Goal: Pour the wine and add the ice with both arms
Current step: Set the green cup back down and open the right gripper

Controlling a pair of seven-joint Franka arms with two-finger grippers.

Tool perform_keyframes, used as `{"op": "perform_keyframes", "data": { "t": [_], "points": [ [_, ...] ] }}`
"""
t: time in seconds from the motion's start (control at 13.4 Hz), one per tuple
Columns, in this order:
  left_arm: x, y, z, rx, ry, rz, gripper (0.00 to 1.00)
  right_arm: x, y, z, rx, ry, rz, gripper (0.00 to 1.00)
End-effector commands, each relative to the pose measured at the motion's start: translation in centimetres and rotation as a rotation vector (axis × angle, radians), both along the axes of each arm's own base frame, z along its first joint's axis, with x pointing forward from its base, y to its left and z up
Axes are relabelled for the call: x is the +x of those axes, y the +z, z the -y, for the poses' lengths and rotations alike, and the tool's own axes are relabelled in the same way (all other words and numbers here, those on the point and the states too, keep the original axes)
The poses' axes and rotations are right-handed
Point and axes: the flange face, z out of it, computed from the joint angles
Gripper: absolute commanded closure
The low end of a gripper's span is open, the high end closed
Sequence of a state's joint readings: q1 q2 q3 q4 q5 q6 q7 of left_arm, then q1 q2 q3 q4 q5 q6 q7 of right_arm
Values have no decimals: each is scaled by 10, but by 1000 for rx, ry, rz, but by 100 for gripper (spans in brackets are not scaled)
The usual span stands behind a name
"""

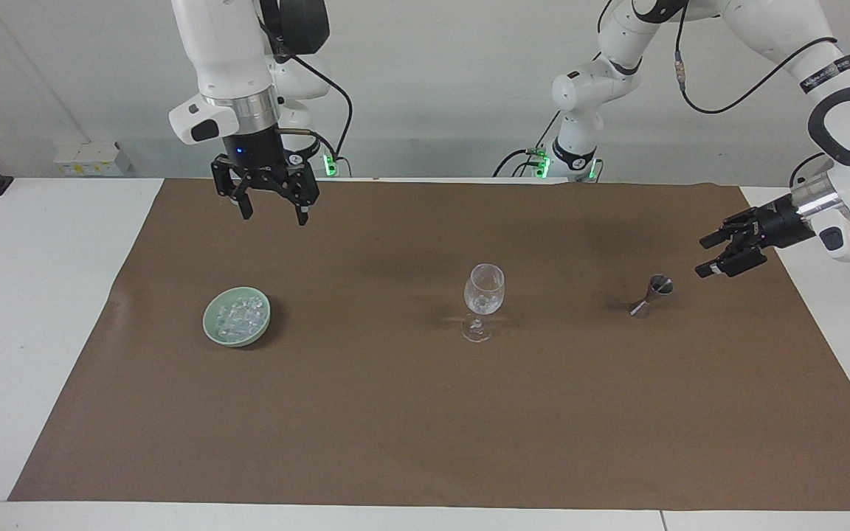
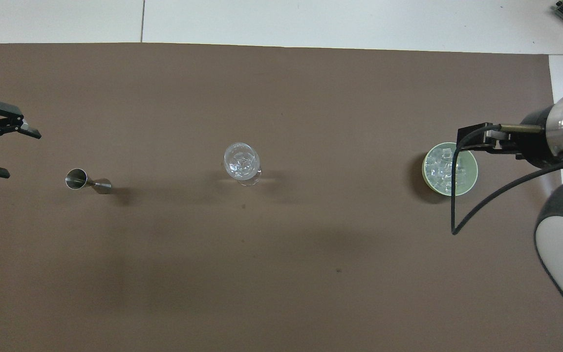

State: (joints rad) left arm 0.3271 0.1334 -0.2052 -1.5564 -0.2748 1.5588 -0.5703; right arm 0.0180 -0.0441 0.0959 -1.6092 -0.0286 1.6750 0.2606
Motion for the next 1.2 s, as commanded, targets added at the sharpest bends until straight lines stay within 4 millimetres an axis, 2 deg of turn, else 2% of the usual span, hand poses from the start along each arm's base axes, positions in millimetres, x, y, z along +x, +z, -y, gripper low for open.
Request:
{"op": "perform_keyframes", "data": {
  "t": [0.0, 0.22, 0.3, 0.52, 0.67, 0.82, 1.12],
  "points": [
    [-19, 38, 25, 127, -92, 75, 0, -5, 26, 22, -20, 15, -20, 0],
    [-27, 57, 48, 215, -235, 134, 0, -3, 31, 34, -30, 47, -47, 0],
    [-29, 61, 52, 233, -304, 148, 0, -1, 35, 47, -26, 54, -41, 0],
    [-31, 61, 47, 222, -494, 188, 0, -1, 30, 50, -17, 55, -67, 0],
    [-33, 61, 52, 219, -508, 180, 0, -2, 31, 41, -16, 72, -72, 0],
    [-34, 63, 47, 222, -500, 184, 0, -3, 26, 46, -8, 65, -84, 0],
    [-33, 62, 56, 219, -517, 178, 0, -12, 14, 46, -5, 59, -113, 0]
  ]
}}
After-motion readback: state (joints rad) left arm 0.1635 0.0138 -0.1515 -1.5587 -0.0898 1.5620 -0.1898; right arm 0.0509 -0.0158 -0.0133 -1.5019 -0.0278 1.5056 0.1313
